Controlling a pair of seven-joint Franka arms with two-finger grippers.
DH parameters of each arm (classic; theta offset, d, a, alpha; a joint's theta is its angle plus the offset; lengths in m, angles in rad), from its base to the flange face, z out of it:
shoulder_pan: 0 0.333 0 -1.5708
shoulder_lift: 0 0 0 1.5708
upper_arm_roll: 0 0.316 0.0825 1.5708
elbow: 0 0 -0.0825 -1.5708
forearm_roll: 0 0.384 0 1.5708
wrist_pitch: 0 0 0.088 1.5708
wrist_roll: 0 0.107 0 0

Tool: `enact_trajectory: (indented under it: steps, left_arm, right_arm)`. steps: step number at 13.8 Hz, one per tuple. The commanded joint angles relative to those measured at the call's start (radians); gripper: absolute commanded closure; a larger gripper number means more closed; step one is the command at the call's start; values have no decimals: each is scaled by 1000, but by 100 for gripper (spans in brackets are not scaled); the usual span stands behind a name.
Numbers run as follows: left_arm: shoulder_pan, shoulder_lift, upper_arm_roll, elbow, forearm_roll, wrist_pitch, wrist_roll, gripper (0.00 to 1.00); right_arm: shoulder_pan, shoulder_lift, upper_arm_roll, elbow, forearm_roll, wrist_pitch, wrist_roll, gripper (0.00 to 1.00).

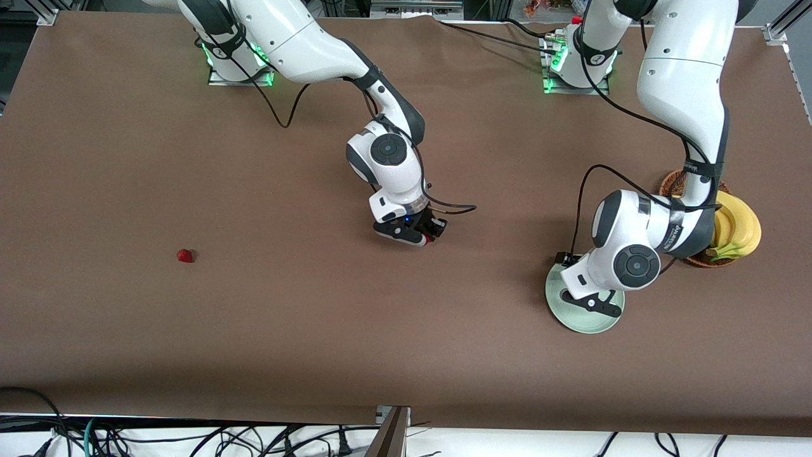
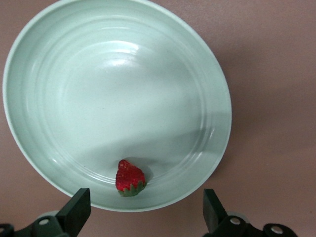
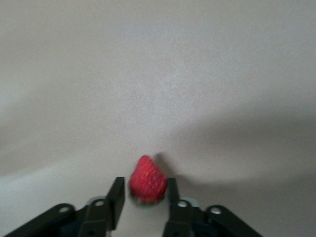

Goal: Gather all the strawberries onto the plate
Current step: 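Drop the strawberry onto the plate while the right gripper grasps another, then set the second strawberry mid-table while the left gripper returns toward it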

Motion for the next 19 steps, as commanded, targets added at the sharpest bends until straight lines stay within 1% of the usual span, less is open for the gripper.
enact_trajectory:
  steps: [1, 3, 4, 6, 7, 9, 10, 12, 13, 15, 17, 19]
  left_arm:
    - [-13, -1, 2, 10, -17, -15, 6, 0]
    - [-13, -3, -1, 9, -18, -19, 4, 0]
    - [-13, -3, -4, 7, -18, -19, -1, 0]
    - [-19, -3, -14, 6, -18, -19, -40, 0]
    - [-19, -4, -34, 7, -26, -19, -68, 0]
    - [-22, -4, -82, 16, -95, -12, -179, 0]
    - [-32, -6, -105, 21, -96, -10, -241, 0]
    - [-81, -38, -126, 39, -101, -9, -329, 0]
    - [-124, -36, -128, 71, -101, -7, -376, 0]
    - [-228, -26, -119, 98, -90, -3, -537, 0]
    - [-282, -3, -120, 96, -87, 80, -612, 0]
    - [-324, 30, -119, 60, -89, 259, -648, 0]
  right_arm:
    - [7, 5, -12, 21, 0, 6, -12, 0]
    - [-8, -18, -18, 53, 3, -8, -23, 0]
    - [-29, -34, -20, 70, 1, -40, -34, 0]
    - [-100, -78, -13, 83, 9, -159, -204, 0]
    - [-138, -98, -12, 83, 11, -216, -304, 0]
    - [-195, -135, -13, 80, 12, -306, -487, 0]
    - [-226, -158, -18, 74, 14, -345, -576, 0]
    - [-311, -189, -20, 69, 14, -446, -739, 0]
    - [-356, -196, -21, 69, 12, -503, -835, 0]
    - [-442, -218, -39, 58, 11, -609, -1041, 0]
    - [-508, -227, -87, 40, 11, -669, -1177, 0]
    - [-557, -238, -124, -8, 11, -678, -1264, 0]
